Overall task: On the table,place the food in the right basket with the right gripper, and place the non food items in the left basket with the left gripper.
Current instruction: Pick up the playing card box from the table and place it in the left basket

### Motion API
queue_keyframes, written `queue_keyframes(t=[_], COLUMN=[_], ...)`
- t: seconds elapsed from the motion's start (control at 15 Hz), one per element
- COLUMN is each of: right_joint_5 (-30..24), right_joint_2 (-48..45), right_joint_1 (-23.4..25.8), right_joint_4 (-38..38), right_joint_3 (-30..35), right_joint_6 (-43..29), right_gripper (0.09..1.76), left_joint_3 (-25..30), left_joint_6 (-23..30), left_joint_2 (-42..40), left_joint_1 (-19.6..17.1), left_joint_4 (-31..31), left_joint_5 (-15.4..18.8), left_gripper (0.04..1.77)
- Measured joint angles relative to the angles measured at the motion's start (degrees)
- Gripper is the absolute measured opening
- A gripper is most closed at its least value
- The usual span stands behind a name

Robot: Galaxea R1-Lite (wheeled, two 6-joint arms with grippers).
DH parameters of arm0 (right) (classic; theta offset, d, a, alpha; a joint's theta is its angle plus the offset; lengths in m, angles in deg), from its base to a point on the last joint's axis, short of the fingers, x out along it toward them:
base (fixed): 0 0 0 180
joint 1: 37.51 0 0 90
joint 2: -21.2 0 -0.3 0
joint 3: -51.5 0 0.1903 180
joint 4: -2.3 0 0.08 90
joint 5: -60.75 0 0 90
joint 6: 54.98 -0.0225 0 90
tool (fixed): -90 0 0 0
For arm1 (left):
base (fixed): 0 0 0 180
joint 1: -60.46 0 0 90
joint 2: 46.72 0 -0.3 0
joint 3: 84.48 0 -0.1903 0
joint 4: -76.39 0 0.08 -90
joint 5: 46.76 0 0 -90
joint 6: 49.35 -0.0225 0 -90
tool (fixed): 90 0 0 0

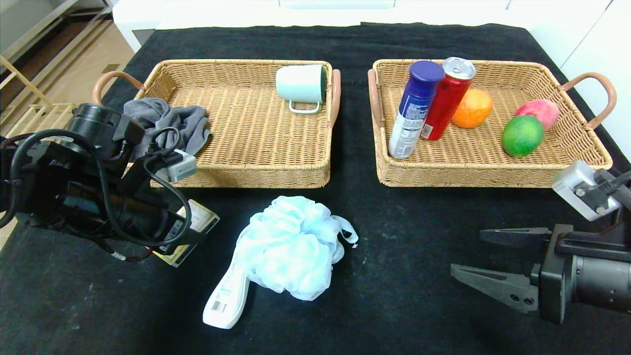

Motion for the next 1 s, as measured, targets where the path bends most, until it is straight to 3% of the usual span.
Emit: queue_keyframes(t=[0.4,1.0], right_joint_5=[0.0,0.0], right_joint_2=[0.6,1.3], right_joint_1=[-0.1,-0.2], right_joint_4=[0.0,0.0], right_joint_3=[0.1,0.2], right_joint_6=[0.0,0.0], right_gripper=[1.71,1.71], left_joint_3=[-0.2,-2.7], left_joint_6=[0.7,8.2], left_joint_2=[-2.1,-11.7], left_joint_1=[0.4,0.0], left_joint_4=[0.4,-0.1], left_joint_5=[1.4,1.7], left_gripper=[1.04,1.03])
